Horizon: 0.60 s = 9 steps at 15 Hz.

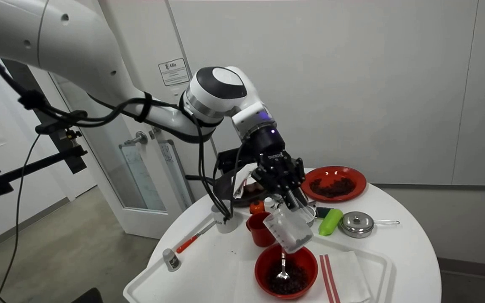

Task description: Put the object from the cup to the red bowl

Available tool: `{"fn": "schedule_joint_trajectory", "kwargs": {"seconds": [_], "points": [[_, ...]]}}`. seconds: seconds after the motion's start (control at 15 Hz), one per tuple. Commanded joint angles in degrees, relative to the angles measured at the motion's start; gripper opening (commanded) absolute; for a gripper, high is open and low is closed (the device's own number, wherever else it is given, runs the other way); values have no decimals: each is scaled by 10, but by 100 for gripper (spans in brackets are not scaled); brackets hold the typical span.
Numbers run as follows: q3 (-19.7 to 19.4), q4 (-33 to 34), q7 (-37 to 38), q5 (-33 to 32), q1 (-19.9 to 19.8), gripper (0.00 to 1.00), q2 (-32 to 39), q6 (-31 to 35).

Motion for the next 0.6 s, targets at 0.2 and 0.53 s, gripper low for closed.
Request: {"fn": "schedule_joint_trajectory", "kwargs": {"seconds": [0.2,0.53], "points": [[34,22,78,-88,7,11,22,-103],[63,25,120,-147,15,11,48,-167]]}}
